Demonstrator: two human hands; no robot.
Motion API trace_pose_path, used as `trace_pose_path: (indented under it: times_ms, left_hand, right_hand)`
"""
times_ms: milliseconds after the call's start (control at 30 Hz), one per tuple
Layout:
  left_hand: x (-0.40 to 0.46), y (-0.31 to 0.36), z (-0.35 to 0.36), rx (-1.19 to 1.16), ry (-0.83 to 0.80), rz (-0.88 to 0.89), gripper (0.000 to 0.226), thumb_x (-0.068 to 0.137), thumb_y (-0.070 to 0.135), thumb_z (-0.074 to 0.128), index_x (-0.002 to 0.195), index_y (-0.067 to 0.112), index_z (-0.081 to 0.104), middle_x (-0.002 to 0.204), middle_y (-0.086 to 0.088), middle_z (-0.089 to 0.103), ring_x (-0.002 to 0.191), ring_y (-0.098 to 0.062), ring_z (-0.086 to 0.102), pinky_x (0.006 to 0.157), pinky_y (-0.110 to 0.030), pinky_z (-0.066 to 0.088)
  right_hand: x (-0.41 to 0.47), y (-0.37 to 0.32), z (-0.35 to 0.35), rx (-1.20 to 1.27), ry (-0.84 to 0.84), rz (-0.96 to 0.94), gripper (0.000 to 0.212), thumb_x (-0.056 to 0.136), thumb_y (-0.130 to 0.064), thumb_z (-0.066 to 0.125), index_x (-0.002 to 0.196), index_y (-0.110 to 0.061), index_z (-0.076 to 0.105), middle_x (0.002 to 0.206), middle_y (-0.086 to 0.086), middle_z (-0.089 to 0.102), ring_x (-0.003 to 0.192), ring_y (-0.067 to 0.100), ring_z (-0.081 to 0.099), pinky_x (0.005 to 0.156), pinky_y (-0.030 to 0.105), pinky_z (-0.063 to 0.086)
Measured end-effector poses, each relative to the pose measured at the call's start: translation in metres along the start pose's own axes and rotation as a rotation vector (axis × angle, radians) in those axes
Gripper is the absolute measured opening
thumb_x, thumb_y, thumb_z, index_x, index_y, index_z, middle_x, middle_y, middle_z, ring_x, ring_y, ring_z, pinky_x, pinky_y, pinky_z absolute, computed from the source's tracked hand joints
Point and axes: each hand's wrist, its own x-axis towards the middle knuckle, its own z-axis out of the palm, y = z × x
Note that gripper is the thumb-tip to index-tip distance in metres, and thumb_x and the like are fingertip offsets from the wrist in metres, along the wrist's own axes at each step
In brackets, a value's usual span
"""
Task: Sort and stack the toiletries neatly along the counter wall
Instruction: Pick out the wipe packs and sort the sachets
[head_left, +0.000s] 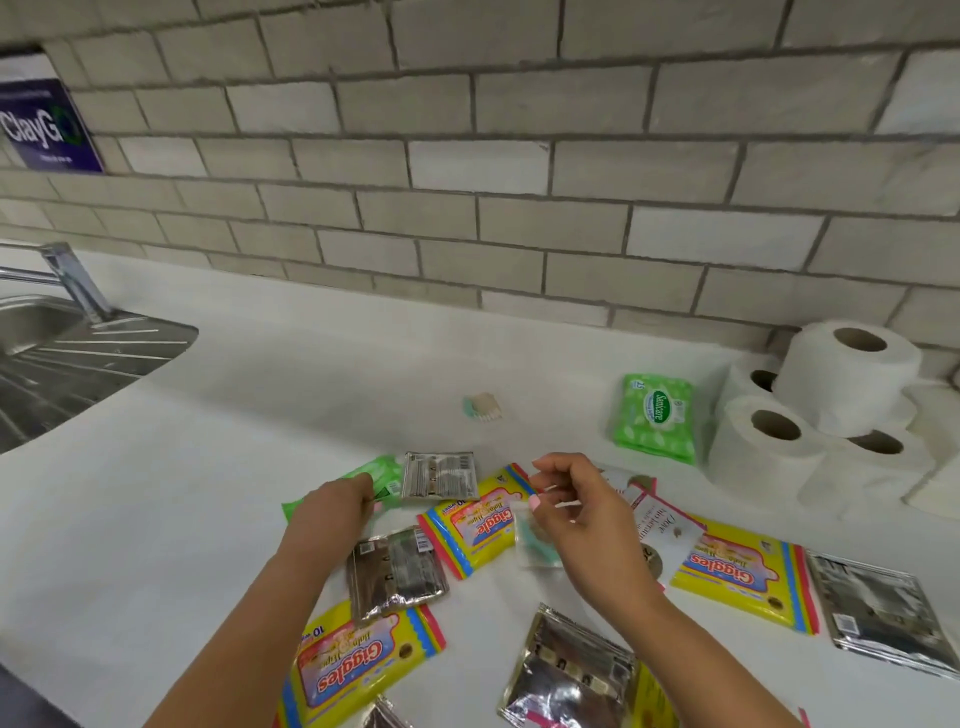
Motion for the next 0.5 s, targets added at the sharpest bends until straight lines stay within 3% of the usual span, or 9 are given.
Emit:
trace_pose_path:
  times_ms: [100, 167, 300, 400, 500]
  left_hand:
    - [0.000, -0.007, -0.013, -0.071, 0.068, -0.035, 0.019, 0.096, 0.034, 0.047, 0.099, 0.019, 0.059, 0.097, -0.005, 0.067, 0.086, -0.026, 0.060, 0.067, -0.029, 0.041]
    - [0.000, -0.013, -0.028, -0.097, 0.081, -0.032, 0.019, 0.096, 0.034, 0.047, 0.092, 0.021, 0.060, 0.090, -0.004, 0.066, 0.080, -0.024, 0.055, 0.065, -0.028, 0.038]
    - [0.006, -0.027, -0.059, -0.179, -0.023, -0.020, 0.023, 0.096, 0.032, 0.048, 0.074, 0.030, 0.052, 0.072, 0.001, 0.059, 0.073, -0.020, 0.055, 0.061, -0.027, 0.037]
    - [0.010, -0.025, -0.078, -0.268, -0.081, 0.011, 0.029, 0.097, 0.029, 0.047, 0.069, 0.033, 0.052, 0.073, -0.001, 0.062, 0.071, -0.020, 0.058, 0.062, -0.027, 0.040]
    - [0.010, -0.002, -0.092, -0.359, -0.102, 0.100, 0.029, 0.098, 0.028, 0.044, 0.071, 0.031, 0.054, 0.072, 0.003, 0.061, 0.067, -0.013, 0.056, 0.057, -0.024, 0.040]
  right_hand:
    - [0.003, -0.002, 0.001, -0.008, -0.006, 0.001, 0.042, 0.084, 0.001, 0.058, 0.094, -0.039, 0.058, 0.089, -0.016, 0.066, 0.083, -0.005, 0.060, 0.076, 0.028, 0.054]
    - [0.005, -0.002, 0.001, -0.008, -0.019, 0.005, 0.040, 0.083, 0.001, 0.060, 0.094, -0.038, 0.058, 0.089, -0.015, 0.066, 0.080, -0.004, 0.059, 0.074, 0.021, 0.052]
    - [0.010, -0.005, 0.005, -0.003, -0.063, 0.007, 0.039, 0.081, 0.003, 0.061, 0.094, -0.034, 0.059, 0.091, -0.012, 0.066, 0.079, -0.004, 0.057, 0.069, 0.012, 0.047]
    - [0.015, -0.009, 0.013, -0.016, -0.124, -0.004, 0.034, 0.082, -0.001, 0.064, 0.094, -0.032, 0.058, 0.092, -0.013, 0.064, 0.078, -0.006, 0.056, 0.067, 0.008, 0.044]
    - [0.022, -0.016, 0.022, 0.015, -0.211, 0.041, 0.030, 0.082, -0.015, 0.069, 0.098, -0.037, 0.055, 0.099, -0.015, 0.062, 0.083, -0.003, 0.058, 0.075, 0.013, 0.048]
